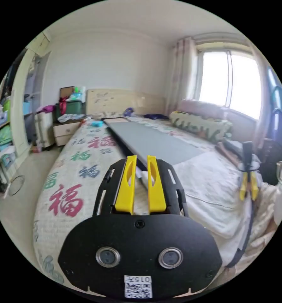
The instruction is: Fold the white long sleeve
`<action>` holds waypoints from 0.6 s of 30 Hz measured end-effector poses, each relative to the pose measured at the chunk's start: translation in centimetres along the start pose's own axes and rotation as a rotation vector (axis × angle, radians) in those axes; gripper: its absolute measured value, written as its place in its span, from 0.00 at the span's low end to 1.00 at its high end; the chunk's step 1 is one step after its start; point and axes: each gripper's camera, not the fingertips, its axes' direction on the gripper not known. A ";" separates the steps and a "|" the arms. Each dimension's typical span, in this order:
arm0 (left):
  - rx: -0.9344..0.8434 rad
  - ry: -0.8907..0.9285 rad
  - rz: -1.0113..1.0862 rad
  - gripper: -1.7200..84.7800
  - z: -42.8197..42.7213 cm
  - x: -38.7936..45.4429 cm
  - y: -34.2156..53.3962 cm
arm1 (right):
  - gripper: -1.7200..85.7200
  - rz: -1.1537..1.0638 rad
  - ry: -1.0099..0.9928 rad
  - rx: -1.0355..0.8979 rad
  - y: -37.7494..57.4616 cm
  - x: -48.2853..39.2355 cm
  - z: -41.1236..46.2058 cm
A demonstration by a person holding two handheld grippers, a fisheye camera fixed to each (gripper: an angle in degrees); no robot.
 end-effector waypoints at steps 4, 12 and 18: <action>0.010 0.939 0.347 0.11 -1.8 4.6 -2.2 | 0.10 -0.031 -0.022 -0.070 -0.4 -2.0 1.6; -0.310 1.009 1.055 0.14 -5.2 19.3 0.4 | 0.11 -0.150 0.033 -0.201 -0.7 -7.5 6.0; -0.385 1.072 0.977 0.12 -4.1 19.9 -2.0 | 0.12 -0.149 0.133 -0.328 -1.1 -10.5 9.8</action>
